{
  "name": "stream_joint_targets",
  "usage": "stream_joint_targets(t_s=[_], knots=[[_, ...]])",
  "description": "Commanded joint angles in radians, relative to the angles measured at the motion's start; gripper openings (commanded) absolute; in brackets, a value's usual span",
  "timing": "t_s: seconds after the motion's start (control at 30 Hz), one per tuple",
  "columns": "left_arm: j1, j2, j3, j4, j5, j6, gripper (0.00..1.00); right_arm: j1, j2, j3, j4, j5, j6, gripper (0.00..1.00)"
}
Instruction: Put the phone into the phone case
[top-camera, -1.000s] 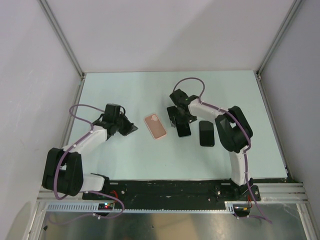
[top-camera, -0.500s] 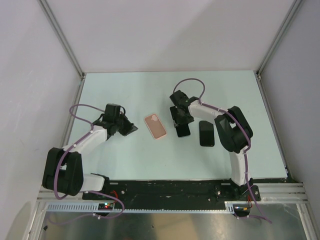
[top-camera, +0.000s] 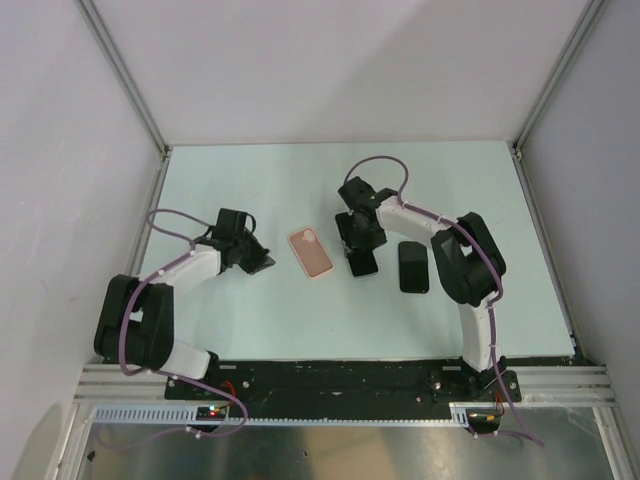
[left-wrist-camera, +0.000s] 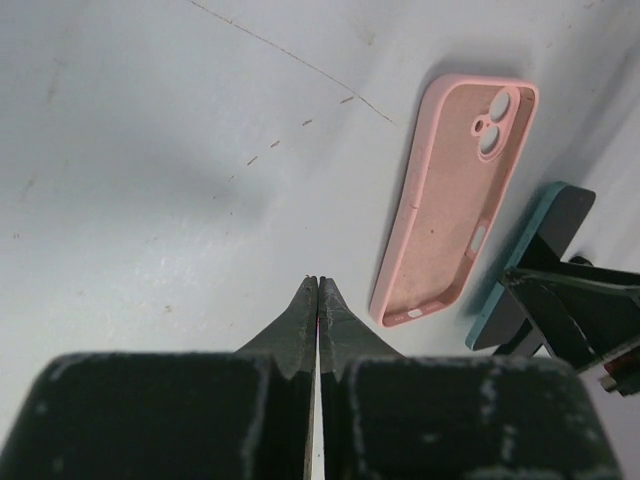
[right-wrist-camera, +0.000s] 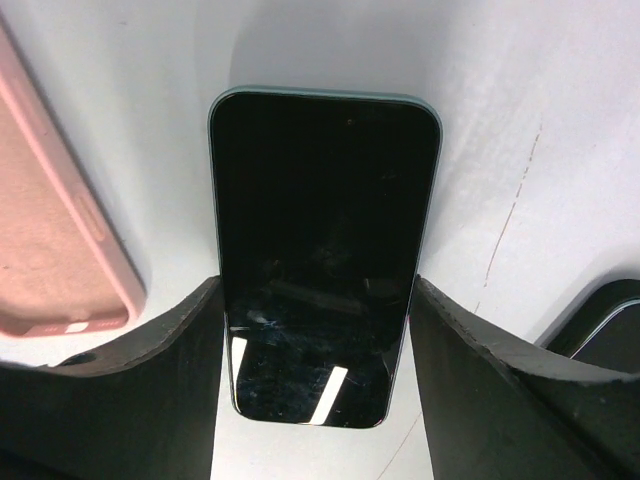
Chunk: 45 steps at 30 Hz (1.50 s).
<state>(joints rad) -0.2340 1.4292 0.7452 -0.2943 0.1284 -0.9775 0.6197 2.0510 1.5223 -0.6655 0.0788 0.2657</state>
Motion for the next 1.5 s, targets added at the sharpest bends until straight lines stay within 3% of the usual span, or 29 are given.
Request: stream_joint_targets(t_s=[0.0,0.4,0.87,1.47], knots=[[0.005,0.03,0.054,0.042,-0.028,-0.007,0.0,-0.002,-0.046,0.076,-0.034,-0.056,0.006,0.13],[-0.005,0.081,0.071,0.061,-0.026,-0.017,0.0,0.035,-0.052,0.197,-0.108,-0.1,0.007,0.12],[0.0,0.053,0.071,0.06,-0.024,-0.035,0.0,0.16,0.152,0.488,-0.24,-0.079,-0.023,0.12],[0.018,0.013,0.058,0.059,-0.015,-0.033,0.0,0.206,0.28,0.608,-0.317,0.004,-0.052,0.14]])
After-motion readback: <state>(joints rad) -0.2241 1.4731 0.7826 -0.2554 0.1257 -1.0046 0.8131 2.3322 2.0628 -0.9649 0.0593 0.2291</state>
